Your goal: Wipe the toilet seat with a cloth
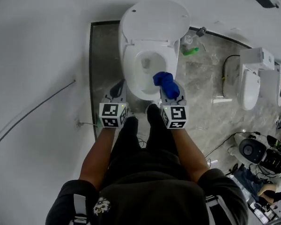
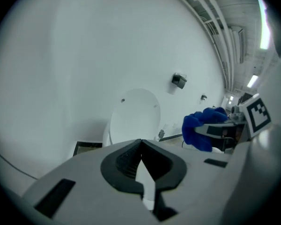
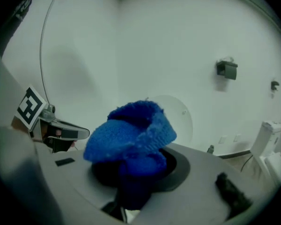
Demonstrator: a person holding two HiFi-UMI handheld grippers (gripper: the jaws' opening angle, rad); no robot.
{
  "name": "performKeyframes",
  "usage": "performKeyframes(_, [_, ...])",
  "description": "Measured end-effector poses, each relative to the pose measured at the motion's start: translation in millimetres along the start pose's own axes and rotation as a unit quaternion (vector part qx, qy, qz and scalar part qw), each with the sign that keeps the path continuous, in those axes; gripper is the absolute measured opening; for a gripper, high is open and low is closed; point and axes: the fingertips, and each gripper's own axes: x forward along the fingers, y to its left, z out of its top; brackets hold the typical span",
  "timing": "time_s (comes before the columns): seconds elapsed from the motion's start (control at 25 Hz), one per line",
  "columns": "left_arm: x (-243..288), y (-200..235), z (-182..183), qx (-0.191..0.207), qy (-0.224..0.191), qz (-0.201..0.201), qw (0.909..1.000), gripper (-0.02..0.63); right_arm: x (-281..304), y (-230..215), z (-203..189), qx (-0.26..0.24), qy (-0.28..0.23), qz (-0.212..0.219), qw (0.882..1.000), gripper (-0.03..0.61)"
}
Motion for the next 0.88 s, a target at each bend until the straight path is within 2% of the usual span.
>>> performKeyframes(0.12, [-6.6, -25.4, 40.2, 0.036, -0.032, -0.018, 0.9987, 0.011, -41.8, -8.3, 37.0, -0.013, -0.047, -0.028, 0.998, 0.097])
performKeyframes(0.28, [-42.1, -71.9, 72.1, 0.043, -0.043, -0.013, 0.9980, 0.011, -106.3, -11.1, 72.5, -0.031, -0.070, -0.019, 0.997, 0.097])
performKeyframes(0.48, [-65.8, -115.8, 107.0, 0.075, -0.080, -0.002, 0.9940, 0.011, -145.5, -29.8, 103.3, -0.023, -0.124, -0.019, 0.992, 0.097])
performKeyframes(0.64, [-88.9, -147.4, 115.4, 0.086, -0.101, 0.013, 0.9911, 0.011, -170.2, -35.9, 117.8, -0.024, -0.155, 0.003, 0.988, 0.097])
performKeyframes(0.88, [-117.1, -184.3, 100.1, 0.096, -0.115, 0.021, 0.9885, 0.011, -212.1, -33.5, 104.4, -0.027, -0.167, 0.012, 0.986, 0.097])
